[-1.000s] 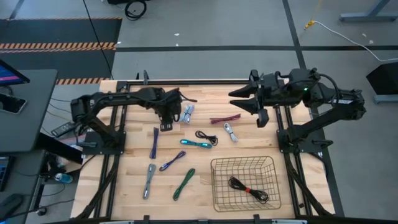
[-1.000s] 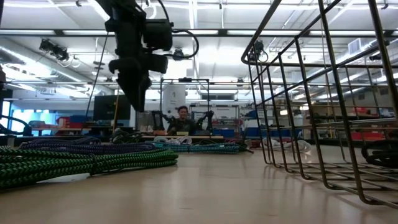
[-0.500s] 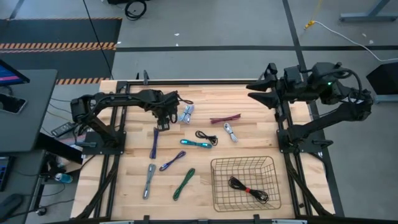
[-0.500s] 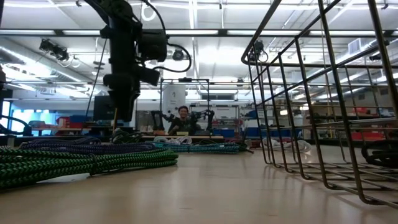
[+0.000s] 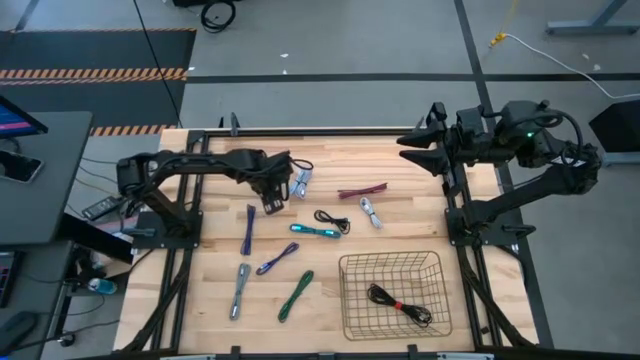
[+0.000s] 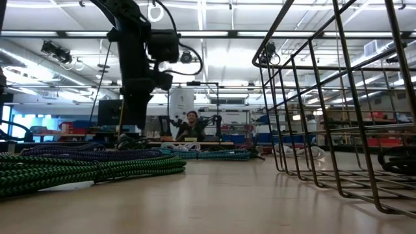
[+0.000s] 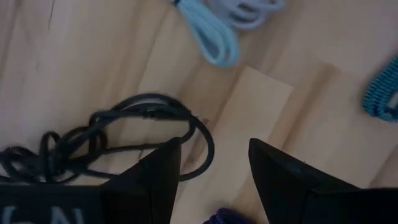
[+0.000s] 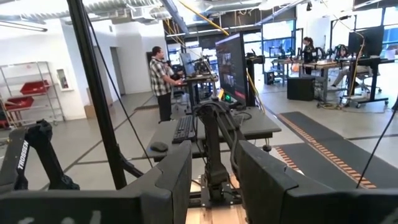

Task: Pick and place USB-C Cables
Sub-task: Put the top black charger cable into the wire basket

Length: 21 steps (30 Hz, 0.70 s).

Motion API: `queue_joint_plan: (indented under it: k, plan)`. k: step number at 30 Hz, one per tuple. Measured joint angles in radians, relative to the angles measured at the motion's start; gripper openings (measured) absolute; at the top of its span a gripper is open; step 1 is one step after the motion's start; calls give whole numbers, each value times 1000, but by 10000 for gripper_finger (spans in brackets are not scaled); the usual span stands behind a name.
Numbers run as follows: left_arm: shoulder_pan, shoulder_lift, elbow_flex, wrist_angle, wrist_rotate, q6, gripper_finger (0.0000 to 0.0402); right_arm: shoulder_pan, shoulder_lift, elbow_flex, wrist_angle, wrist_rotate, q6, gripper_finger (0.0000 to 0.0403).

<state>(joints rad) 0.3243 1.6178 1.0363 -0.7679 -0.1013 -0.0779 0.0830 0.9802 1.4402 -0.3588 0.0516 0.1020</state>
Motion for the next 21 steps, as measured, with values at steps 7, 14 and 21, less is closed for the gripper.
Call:
queue_joint_plan:
  k: [7, 14, 21]
  plan:
    - [3, 102, 0, -13, 34, -32, 197, 0, 0, 0, 0, -33, 11, 133]
    - [4, 152, 0, 10, -71, -38, 197, 0, 0, 0, -2, -76, 30, 133]
    - [23, 152, 0, 58, -98, -42, 193, 0, 0, 0, -2, -79, 34, 132]
